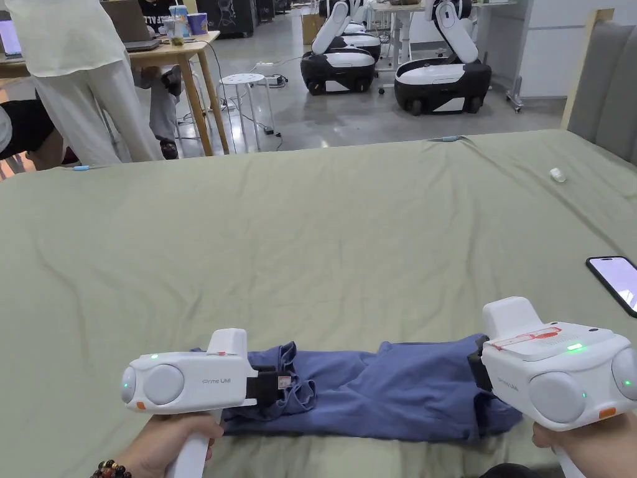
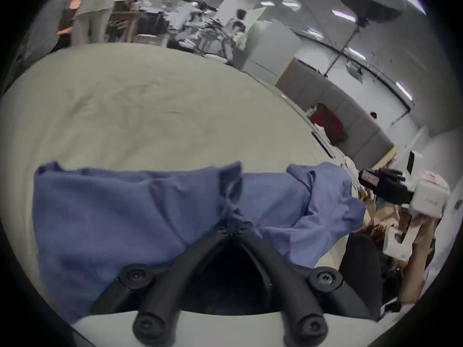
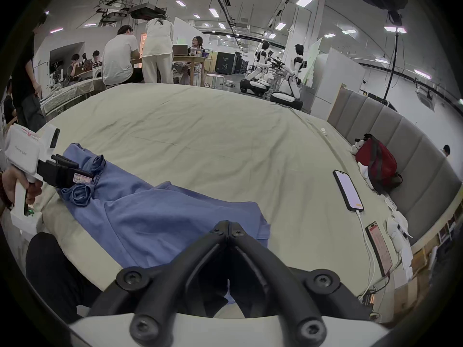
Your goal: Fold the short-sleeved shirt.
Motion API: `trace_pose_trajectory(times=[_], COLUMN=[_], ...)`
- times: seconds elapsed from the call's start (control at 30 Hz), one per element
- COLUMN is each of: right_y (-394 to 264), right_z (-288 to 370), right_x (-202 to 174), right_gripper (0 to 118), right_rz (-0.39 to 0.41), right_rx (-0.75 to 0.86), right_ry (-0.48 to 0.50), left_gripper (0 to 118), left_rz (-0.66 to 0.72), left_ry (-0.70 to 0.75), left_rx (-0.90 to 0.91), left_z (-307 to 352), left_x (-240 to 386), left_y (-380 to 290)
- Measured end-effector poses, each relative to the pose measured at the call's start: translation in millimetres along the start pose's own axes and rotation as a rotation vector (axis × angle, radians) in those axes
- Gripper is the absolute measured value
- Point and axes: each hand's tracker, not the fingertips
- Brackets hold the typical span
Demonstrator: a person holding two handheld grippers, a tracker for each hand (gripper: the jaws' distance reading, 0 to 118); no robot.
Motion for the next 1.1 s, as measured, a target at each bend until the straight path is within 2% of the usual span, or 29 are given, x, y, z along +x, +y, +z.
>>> trace_pose_trajectory(times=[0.1, 0.23, 0.7, 0.87, 0.9, 0.93, 0.97, 1.0, 1.03, 1.1], right_y=[-0.8, -1.3, 7.0, 13.3, 13.7, 13.8, 13.7, 13.5, 13.3, 12.9], right_z=[0.5, 2.5, 10.0, 6.9, 7.9, 7.6, 8.5, 9.0, 9.1, 11.9], right_x=[0.0, -2.2, -7.2, -8.5, -8.5, -8.3, -8.4, -8.5, -8.5, -8.0], right_gripper=[0, 0, 0, 0, 0, 0, 0, 0, 0, 0], right_rz=[-0.001, -0.005, 0.013, 0.025, 0.022, 0.021, 0.023, 0.028, 0.031, 0.036], right_rx=[-0.004, 0.001, 0.035, 0.046, 0.048, 0.051, 0.053, 0.054, 0.052, 0.050], right_ry=[0.000, 0.008, 0.039, 0.046, 0.047, 0.049, 0.052, 0.054, 0.054, 0.054], left_gripper=[0, 0, 0, 1, 12, 36, 77, 102, 117, 118], left_rz=[-0.034, -0.008, 0.218, 0.250, 0.259, 0.265, 0.264, 0.266, 0.268, 0.288], left_ry=[-0.081, -0.144, 0.042, -0.008, -0.026, -0.038, -0.033, -0.024, -0.021, -0.025], left_rx=[-0.041, 0.017, 0.254, 0.249, 0.248, 0.243, 0.246, 0.257, 0.261, 0.280], left_z=[4.6, 17.9, 104.6, 114.0, 113.4, 112.7, 110.3, 107.2, 104.8, 101.8], left_x=[-1.6, -2.6, -73.3, -85.7, -84.7, -85.0, -83.7, -81.8, -82.6, -84.2], left_y=[3.2, 0.2, -14.2, -20.5, -21.5, -21.6, -21.7, -23.5, -24.2, -26.1])
